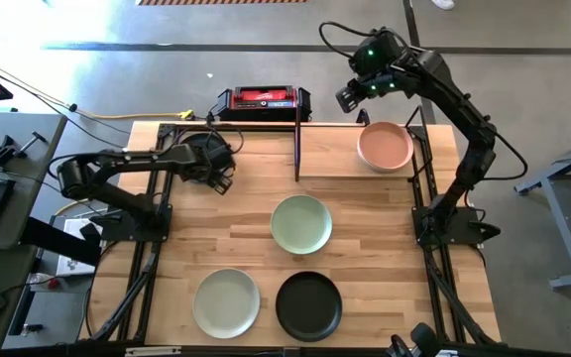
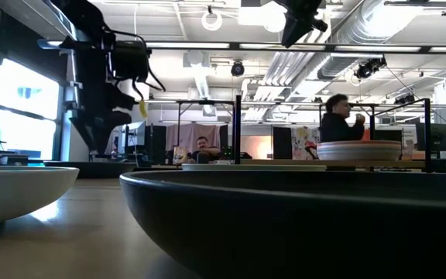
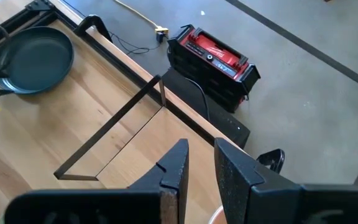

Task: Place and stack plates onto a shelf
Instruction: Put the dark blue plate on the shelf

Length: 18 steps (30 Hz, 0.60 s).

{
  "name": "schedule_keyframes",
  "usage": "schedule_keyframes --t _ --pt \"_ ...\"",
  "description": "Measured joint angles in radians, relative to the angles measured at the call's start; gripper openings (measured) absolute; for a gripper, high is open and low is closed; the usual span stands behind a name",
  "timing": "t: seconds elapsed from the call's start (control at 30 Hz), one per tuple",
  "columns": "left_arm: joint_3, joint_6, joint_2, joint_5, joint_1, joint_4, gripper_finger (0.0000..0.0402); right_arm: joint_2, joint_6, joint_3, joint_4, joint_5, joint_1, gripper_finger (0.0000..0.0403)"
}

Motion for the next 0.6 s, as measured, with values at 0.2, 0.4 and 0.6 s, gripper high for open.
schedule_keyframes --t 0.2,0.4,0.6 --pt "0.000 0.001 0.049 0.054 0.000 0.008 0.0154 0.000 0.000 0.000 0.000 0.000 0.000 0.0057" --pt "0.000 0.002 0.117 0.032 0.000 0.012 0.0154 0.001 0.000 0.000 0.000 0.000 0.000 0.0057" --pt "0.000 0.029 0.198 0.025 0.000 0.016 0.0154 0.001 0.000 0.000 0.000 0.000 0.000 0.0057"
